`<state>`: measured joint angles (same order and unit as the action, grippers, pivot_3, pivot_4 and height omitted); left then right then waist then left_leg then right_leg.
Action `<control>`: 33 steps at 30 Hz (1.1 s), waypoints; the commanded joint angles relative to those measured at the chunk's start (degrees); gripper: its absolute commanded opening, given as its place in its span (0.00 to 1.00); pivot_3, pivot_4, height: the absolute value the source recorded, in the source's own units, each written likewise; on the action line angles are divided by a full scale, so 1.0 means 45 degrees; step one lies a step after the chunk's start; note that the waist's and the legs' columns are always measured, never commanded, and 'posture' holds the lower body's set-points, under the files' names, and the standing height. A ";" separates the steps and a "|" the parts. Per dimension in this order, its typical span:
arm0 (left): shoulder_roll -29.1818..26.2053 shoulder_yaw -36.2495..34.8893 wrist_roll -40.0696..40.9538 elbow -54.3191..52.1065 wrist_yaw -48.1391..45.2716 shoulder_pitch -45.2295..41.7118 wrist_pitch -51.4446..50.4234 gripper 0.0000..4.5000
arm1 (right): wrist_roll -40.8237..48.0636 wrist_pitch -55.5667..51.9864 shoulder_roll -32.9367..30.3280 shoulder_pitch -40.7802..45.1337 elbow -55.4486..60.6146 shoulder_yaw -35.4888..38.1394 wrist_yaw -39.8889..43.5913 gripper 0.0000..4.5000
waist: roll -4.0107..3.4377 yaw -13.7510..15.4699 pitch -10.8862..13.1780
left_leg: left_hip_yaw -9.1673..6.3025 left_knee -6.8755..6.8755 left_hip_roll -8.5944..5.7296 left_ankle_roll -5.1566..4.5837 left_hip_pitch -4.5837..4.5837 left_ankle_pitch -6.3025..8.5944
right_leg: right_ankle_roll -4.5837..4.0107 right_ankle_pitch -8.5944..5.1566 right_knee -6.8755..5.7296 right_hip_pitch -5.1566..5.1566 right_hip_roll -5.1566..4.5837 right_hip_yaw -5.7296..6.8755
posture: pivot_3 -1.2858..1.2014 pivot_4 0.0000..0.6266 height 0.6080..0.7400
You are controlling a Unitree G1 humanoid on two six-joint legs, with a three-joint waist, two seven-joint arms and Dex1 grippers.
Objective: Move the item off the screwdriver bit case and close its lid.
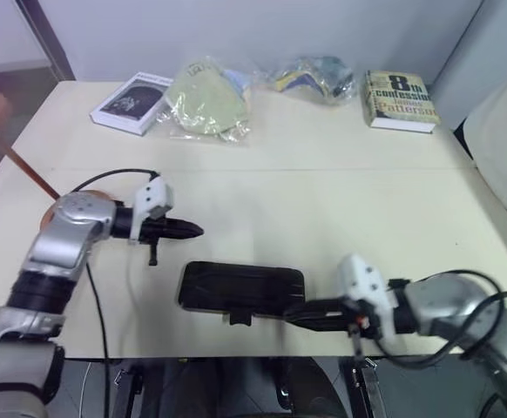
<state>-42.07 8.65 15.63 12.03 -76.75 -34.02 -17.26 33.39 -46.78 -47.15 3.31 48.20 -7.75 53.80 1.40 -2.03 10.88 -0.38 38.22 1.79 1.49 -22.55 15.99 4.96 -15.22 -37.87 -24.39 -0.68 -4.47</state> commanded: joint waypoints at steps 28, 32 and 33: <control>0.2896 0.2812 -0.1918 0.2089 -0.1902 -0.1406 0.2245 0.00 | -0.5769 0.2721 0.1734 0.1324 -0.2323 -0.5807 -0.2271 0.01 | 0.0008 -0.0067 -0.0008 | -0.0025 -0.0007 0.0001 -0.0002 0.0017 0.0000 | -0.0002 -0.0001 -0.0038 -0.0001 0.0015 0.0010 | 0.52 0.24 0.98; 0.2810 0.2804 -0.1944 0.1934 -0.1957 -0.1254 0.2190 0.00 | -0.5836 0.2413 0.1916 0.1231 -0.1669 -0.6175 -0.2248 0.01 | 0.0008 -0.0084 -0.0008 | -0.0027 -0.0007 0.0002 -0.0001 0.0018 0.0000 | -0.0002 -0.0002 -0.0039 0.0000 0.0017 0.0011 | 0.52 0.24 0.98; 0.2801 0.2804 -0.1941 0.1914 -0.1970 -0.1239 0.2178 0.00 | -0.5874 0.2217 0.2033 0.1260 -0.1590 -0.6290 -0.2308 0.01 | 0.0007 -0.0088 -0.0008 | -0.0027 -0.0007 0.0002 -0.0002 0.0017 0.0000 | -0.0002 -0.0002 -0.0039 -0.0001 0.0017 0.0011 | 0.52 0.24 0.98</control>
<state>-28.94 21.71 6.82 22.14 -84.89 -39.78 -7.86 7.35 -35.89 -38.65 8.82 39.02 -35.43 43.32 1.43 -2.43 10.84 -0.50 38.19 1.80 1.49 -22.47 15.99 4.95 -15.22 -38.05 -24.40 -0.61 -4.42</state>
